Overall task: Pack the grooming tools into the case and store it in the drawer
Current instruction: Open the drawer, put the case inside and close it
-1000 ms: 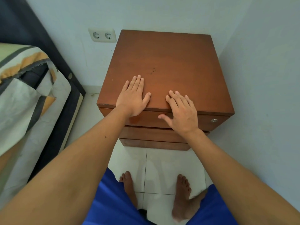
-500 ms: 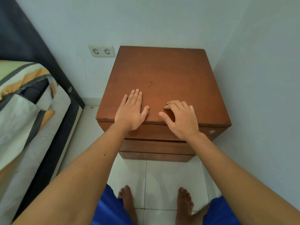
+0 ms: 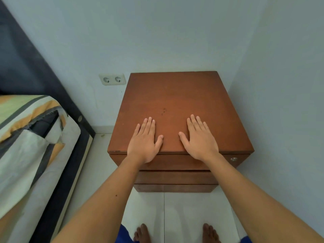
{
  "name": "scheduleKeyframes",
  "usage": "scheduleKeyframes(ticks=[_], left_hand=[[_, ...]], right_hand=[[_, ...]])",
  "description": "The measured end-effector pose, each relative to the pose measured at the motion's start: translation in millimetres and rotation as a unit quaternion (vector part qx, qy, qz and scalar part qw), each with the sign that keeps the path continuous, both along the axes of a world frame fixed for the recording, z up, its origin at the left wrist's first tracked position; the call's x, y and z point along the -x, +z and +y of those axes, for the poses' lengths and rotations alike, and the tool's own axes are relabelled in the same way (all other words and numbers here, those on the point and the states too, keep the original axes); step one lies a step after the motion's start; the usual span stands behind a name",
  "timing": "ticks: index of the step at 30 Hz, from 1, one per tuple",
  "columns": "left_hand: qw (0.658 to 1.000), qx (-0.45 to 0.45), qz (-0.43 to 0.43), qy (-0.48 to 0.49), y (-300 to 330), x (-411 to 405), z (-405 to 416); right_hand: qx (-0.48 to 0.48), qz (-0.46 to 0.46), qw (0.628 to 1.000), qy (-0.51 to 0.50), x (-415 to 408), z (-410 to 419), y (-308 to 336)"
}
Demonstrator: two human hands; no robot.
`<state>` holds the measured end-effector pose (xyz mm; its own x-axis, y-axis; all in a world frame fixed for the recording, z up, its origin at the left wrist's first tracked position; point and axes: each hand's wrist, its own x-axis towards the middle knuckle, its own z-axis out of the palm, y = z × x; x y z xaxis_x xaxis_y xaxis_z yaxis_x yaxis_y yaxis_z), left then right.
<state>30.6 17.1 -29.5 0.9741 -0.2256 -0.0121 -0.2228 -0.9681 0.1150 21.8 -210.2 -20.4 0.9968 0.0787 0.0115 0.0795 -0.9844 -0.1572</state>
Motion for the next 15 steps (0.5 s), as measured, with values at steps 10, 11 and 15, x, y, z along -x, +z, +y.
scheduleKeyframes(ticks=[10,11,15], left_hand=[[1.000,0.000,0.003,-0.003,-0.6,-2.0,0.6],[1.000,-0.001,0.006,-0.002,0.9,-1.5,1.0],[1.000,-0.015,0.016,0.003,1.7,4.0,-2.8]], right_hand=[[0.007,0.002,1.000,-0.001,-0.9,0.1,0.1],[0.005,0.004,1.000,0.000,-0.3,0.0,1.2],[0.012,0.000,1.000,0.007,2.7,1.3,0.0]])
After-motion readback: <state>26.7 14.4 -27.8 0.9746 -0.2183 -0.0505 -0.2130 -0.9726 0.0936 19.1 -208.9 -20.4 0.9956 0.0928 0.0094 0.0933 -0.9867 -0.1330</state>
